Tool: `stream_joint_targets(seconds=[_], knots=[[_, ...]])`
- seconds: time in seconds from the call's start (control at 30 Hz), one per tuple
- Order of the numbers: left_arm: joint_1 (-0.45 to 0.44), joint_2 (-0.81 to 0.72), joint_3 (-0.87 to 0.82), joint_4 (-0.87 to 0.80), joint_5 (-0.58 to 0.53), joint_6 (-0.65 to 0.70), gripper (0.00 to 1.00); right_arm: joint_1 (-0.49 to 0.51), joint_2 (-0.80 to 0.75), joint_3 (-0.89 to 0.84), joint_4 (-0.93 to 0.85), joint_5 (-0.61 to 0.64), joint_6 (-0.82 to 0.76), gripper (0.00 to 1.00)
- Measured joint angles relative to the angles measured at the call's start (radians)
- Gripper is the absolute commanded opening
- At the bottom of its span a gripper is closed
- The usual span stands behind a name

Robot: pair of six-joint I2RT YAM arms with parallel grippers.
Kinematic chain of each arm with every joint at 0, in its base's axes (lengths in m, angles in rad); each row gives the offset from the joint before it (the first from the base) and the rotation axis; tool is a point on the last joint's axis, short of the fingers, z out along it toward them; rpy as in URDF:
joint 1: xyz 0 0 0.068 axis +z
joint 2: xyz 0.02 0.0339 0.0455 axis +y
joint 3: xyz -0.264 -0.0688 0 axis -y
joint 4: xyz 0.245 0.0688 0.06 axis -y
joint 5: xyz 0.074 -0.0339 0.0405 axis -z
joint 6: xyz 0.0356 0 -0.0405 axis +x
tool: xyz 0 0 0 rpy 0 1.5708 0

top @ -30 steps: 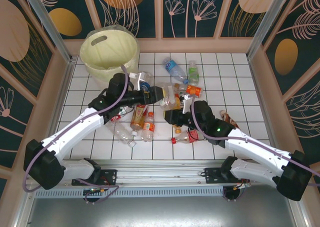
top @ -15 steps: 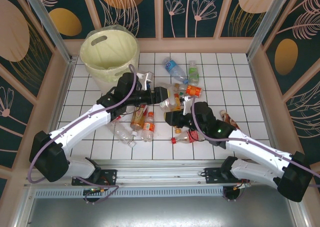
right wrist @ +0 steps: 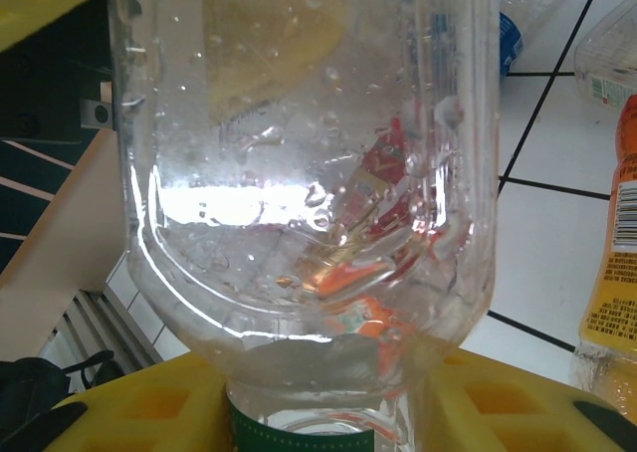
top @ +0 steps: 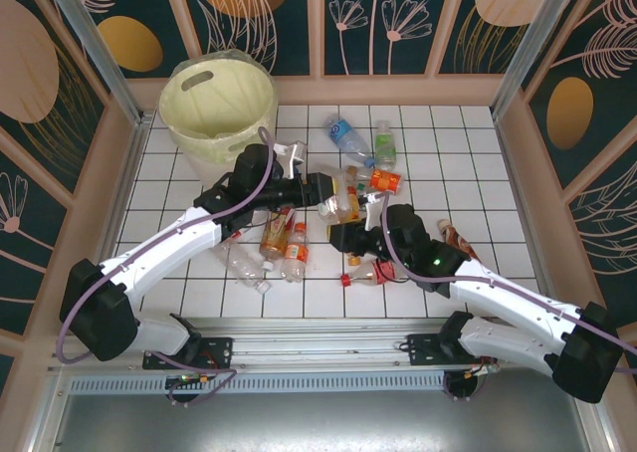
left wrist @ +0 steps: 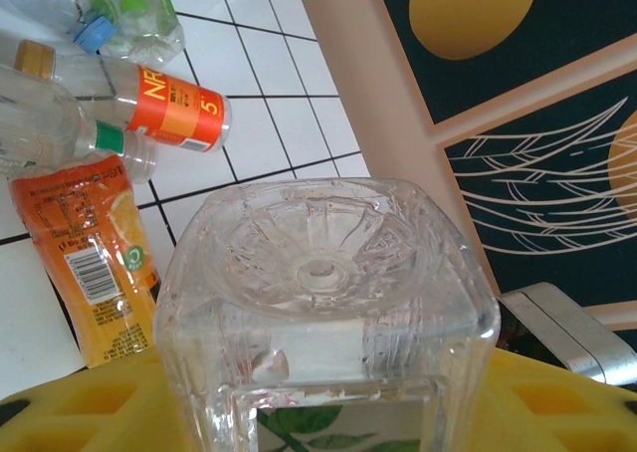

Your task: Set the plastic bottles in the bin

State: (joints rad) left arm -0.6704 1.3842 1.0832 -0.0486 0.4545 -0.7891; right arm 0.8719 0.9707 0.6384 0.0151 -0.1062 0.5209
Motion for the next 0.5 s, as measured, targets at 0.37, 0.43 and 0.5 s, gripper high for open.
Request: stream_joint_targets(seconds=[0.37,0.43,0.5], knots=[[-0.011,0.010,0.013,0.000,-0.010,0.023,0.45,-0.003,0.000,0.000,-0.003,0.000,0.000,0.46],[-0.011,0.010,0.014,0.000,-0.011,0.026,0.44,-0.003,0.000,0.000,-0.003,0.000,0.000,0.46],[-0.011,0.010,0.017,0.000,-0.011,0.030,0.44,-0.003,0.000,0.000,-0.003,0.001,0.000,0.46]])
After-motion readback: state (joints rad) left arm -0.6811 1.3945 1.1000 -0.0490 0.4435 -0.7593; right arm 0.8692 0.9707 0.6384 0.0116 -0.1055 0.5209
